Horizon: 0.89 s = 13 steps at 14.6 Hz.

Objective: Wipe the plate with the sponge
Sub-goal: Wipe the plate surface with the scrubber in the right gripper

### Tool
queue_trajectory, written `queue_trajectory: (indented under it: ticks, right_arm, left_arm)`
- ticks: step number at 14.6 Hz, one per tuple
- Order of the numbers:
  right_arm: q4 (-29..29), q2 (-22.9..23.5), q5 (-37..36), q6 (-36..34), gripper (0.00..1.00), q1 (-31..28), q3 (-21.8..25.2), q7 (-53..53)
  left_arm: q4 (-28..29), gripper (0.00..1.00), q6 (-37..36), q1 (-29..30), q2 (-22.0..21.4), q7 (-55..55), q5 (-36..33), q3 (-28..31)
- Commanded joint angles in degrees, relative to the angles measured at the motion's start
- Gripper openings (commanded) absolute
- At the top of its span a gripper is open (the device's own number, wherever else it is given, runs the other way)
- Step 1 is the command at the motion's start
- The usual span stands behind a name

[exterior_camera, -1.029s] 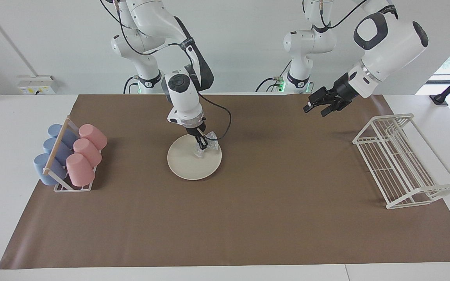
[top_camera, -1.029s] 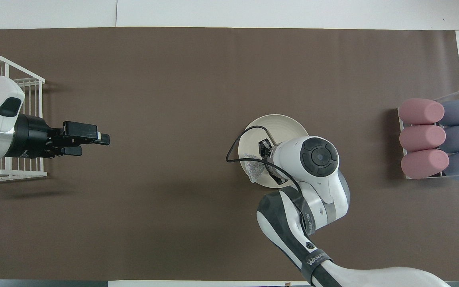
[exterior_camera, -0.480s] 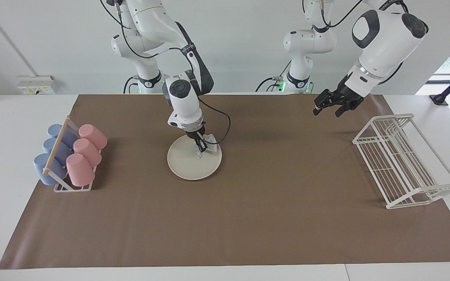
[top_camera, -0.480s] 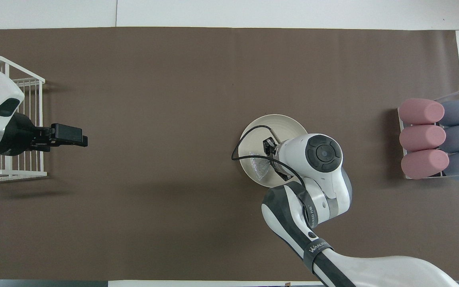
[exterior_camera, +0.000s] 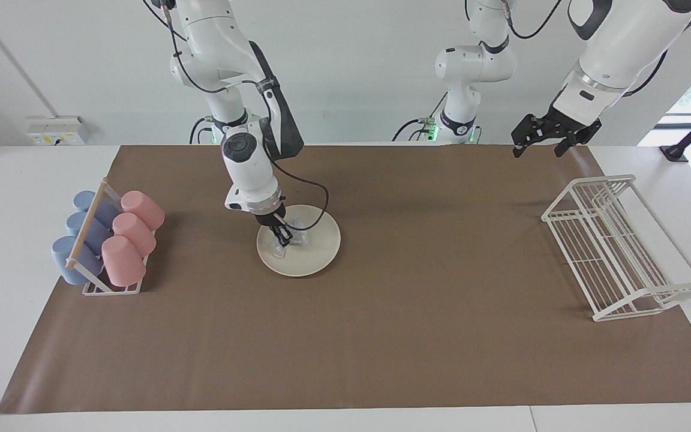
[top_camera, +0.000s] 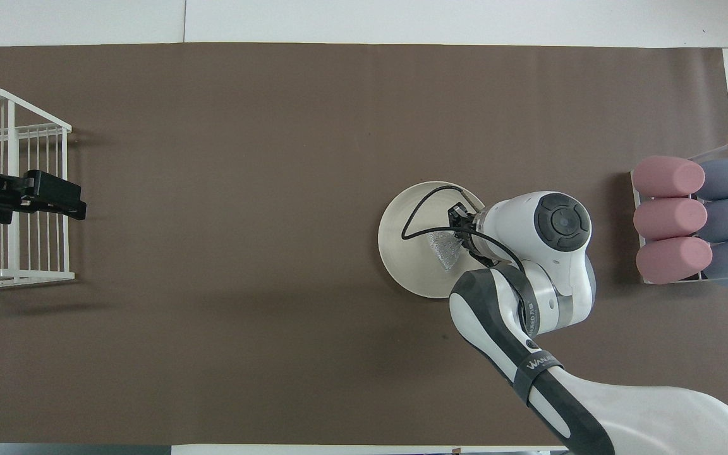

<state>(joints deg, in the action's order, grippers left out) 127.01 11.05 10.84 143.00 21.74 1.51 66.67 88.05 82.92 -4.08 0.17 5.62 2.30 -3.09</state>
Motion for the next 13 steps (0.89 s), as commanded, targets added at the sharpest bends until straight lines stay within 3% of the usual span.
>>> queue_trajectory:
  ticks: [1,7,13]
  right_arm:
    - [0.4,1.3,0.0,1.8,0.00,-0.1,-0.5,-1.0]
    - [0.5,1.4,1.3,2.9,0.00,5.1,-0.7,12.3]
    - [0.5,1.7,12.8,5.2,0.00,9.2,-0.8,15.0]
  left_arm:
    - [-0.5,1.00,1.0,-0.9,1.6,0.9,-1.7,1.2]
    - [1.5,1.00,3.5,-0.4,0.8,0.9,-1.5,1.2]
    - [1.8,1.00,4.5,-0.4,0.7,0.9,-1.3,1.2]
